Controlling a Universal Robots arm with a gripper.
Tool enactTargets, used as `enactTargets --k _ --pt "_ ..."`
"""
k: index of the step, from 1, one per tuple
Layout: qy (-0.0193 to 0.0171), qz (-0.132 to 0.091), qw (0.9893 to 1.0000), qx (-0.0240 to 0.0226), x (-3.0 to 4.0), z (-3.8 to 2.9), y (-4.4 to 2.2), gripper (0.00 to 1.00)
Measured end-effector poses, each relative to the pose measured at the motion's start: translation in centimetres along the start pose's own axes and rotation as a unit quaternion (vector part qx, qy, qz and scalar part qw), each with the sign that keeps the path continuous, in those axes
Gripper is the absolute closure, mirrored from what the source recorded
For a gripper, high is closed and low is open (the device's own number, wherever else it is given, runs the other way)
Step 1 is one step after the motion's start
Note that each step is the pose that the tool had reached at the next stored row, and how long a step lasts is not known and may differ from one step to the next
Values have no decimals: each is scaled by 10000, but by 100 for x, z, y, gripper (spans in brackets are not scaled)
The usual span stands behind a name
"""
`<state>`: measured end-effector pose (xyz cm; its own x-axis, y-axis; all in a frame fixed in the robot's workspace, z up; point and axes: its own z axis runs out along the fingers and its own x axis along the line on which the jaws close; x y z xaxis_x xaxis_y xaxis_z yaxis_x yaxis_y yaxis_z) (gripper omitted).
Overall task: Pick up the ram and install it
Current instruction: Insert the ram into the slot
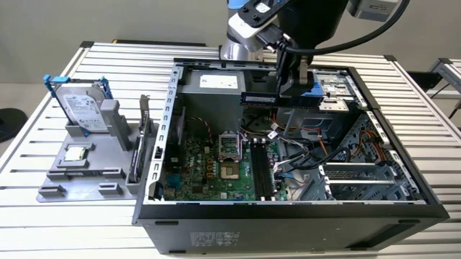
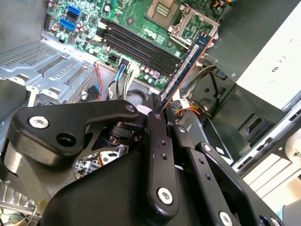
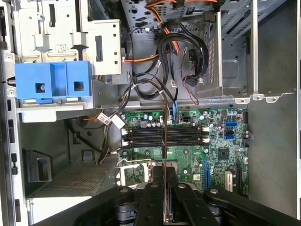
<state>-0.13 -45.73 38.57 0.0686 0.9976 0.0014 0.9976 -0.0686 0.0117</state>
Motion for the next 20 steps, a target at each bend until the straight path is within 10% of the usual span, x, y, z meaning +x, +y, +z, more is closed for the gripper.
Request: enactTargets --k 12,20 --pt "-2 258 9997 0 0 2 0 100" --pt "-9 808 9967 -1 0 2 0 100"
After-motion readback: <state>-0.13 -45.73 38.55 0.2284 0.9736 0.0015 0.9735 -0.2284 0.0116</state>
